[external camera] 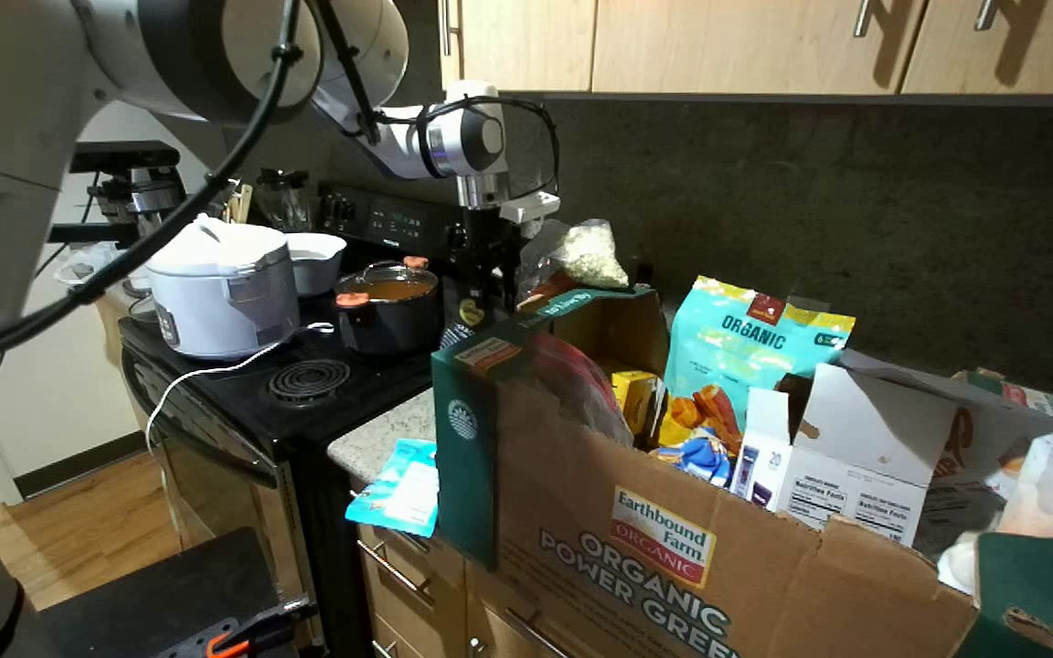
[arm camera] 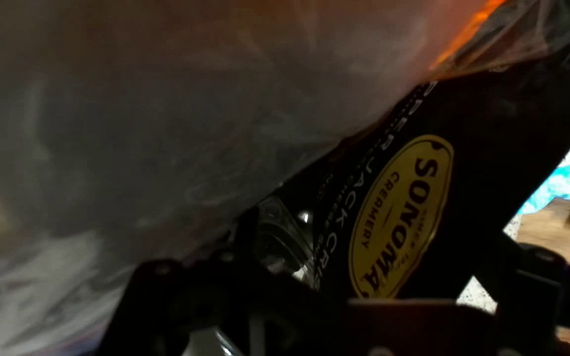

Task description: Take out two products out of the box and put them on the counter

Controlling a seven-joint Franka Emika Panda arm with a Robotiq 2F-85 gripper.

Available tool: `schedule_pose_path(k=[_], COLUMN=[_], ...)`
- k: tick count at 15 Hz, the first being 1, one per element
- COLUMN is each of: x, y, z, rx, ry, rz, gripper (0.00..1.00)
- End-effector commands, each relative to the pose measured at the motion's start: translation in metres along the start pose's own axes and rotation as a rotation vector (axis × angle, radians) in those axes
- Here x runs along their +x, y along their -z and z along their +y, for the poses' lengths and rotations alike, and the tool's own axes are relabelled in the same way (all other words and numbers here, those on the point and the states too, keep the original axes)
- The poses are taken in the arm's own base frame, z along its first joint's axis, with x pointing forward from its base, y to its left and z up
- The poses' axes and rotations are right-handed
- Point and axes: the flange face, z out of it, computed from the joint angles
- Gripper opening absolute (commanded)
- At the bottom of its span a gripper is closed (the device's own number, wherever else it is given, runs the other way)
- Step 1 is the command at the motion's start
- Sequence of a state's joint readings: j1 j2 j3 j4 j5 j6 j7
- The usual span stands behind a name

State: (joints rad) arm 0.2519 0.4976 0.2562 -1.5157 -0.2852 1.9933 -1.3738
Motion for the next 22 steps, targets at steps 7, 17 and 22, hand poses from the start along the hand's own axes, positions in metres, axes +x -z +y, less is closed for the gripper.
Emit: schedule_pose_path(k=[7,17,22], x=[0.001,0.024,0.026], y=[0.049,0.101,0.122], z=[-0.003,-0.028,-0.055], rx=[-0.065,-0.069,-0.048], ry=[0.052,0.248,0.316], rz=[0.007,0.052,0.119], gripper=[1.00,1.00,1.00])
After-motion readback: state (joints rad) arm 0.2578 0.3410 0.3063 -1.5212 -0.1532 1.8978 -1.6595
